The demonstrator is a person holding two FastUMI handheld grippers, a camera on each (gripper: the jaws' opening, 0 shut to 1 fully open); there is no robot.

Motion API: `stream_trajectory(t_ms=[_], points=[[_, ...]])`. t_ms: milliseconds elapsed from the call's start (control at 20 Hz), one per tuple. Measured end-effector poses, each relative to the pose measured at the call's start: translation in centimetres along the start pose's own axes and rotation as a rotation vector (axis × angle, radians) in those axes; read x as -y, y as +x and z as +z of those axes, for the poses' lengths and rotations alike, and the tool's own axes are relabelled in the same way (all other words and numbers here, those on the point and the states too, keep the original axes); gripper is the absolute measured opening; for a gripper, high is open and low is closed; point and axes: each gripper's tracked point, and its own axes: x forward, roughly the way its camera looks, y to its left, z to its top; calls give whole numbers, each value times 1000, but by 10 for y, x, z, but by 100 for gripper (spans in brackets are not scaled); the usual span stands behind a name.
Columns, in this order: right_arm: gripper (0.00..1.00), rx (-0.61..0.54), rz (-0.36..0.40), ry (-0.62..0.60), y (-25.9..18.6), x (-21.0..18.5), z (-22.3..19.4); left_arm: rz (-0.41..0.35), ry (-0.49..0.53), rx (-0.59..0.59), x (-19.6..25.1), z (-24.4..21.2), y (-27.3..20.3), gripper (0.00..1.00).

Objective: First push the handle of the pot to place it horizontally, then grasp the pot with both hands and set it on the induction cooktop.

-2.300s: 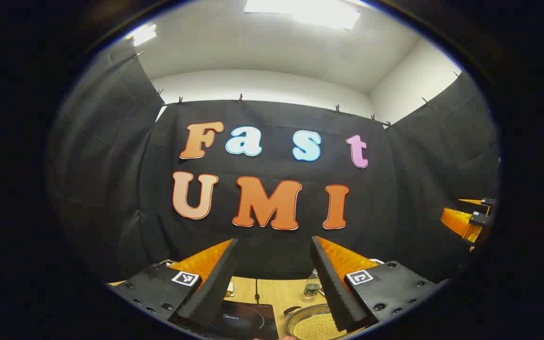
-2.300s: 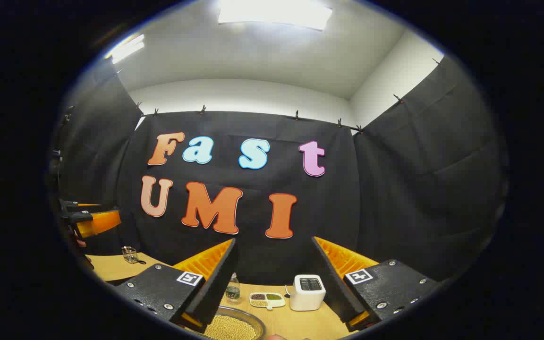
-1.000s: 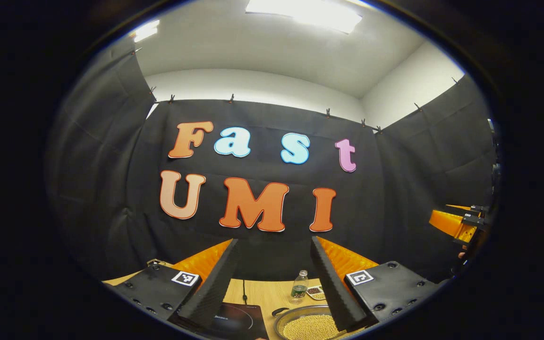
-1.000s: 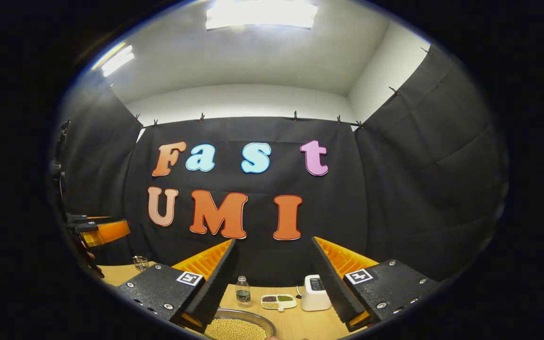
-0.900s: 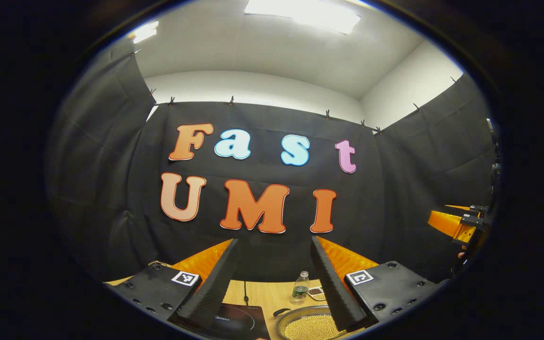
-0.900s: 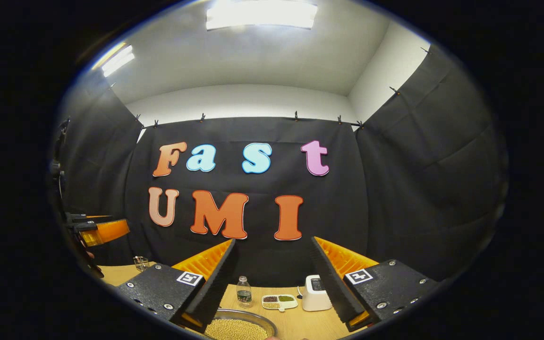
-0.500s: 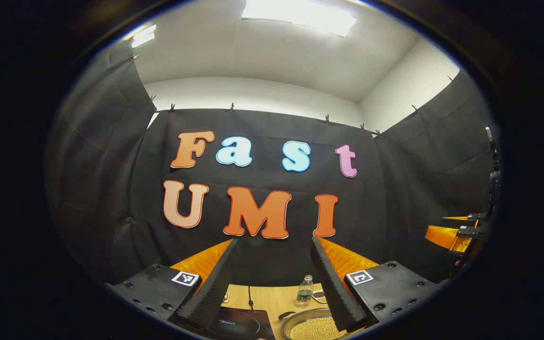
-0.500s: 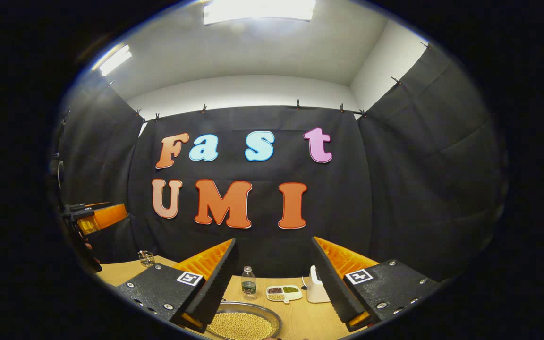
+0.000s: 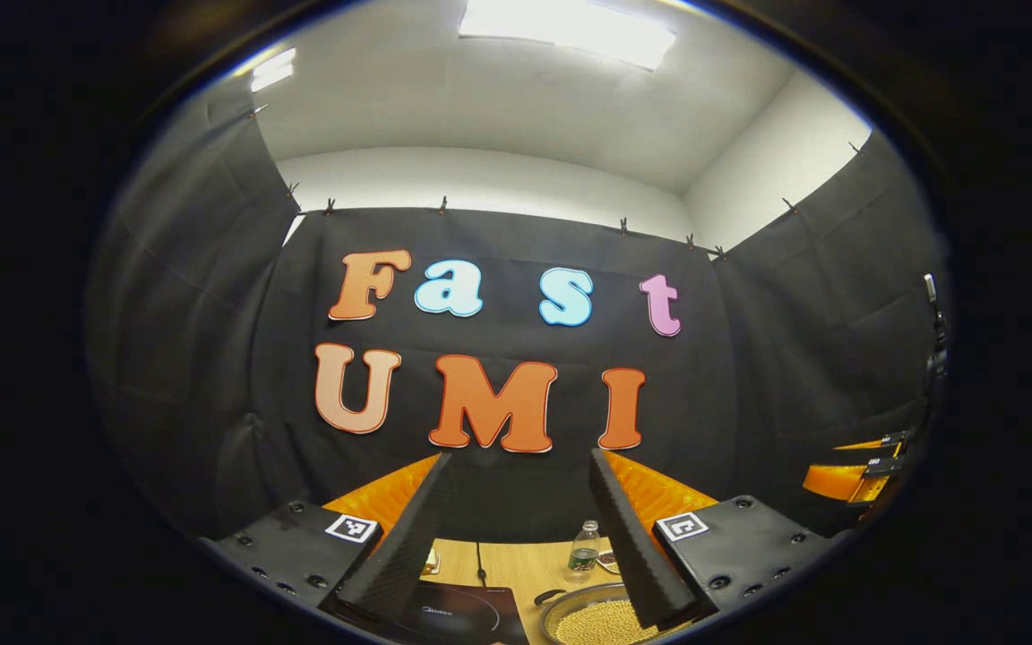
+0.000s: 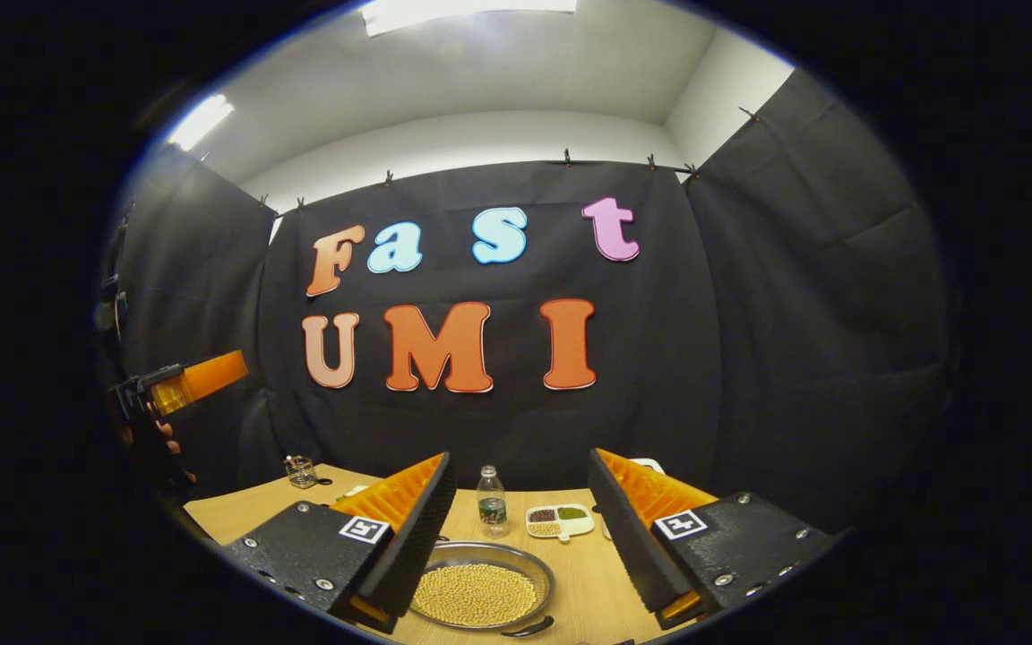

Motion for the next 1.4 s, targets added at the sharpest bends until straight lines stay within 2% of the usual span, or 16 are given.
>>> stream_trajectory(t_ms=[300,600,750,800,950,1000,1050,1150,1250,1400], points=[[74,-106,48,36,-1,-9,-41,10,16,0,-1,-1,-6,98],[49,-251,105,81,1,-29,-91,35,14,20,-12,3,-11,97],[33,-310,137,94,0,-41,-116,37,14,4,-16,-5,-8,97],[31,-331,153,103,1,-46,-129,42,10,0,-20,-8,-8,97],[29,-491,177,125,-6,-59,-189,85,3,0,-40,-15,-8,97],[25,-532,175,142,-7,-61,-205,98,2,-3,-46,-18,-9,98],[14,-568,176,152,-8,-61,-216,109,3,-7,-52,-20,-8,97],[7,-631,180,162,-15,-62,-239,131,11,-8,-64,-21,-9,97],[3,-709,183,190,-23,-66,-259,145,18,1,-73,-20,-8,97],[0,-849,176,294,-41,-73,-284,145,8,7,-78,-23,-6,97]])
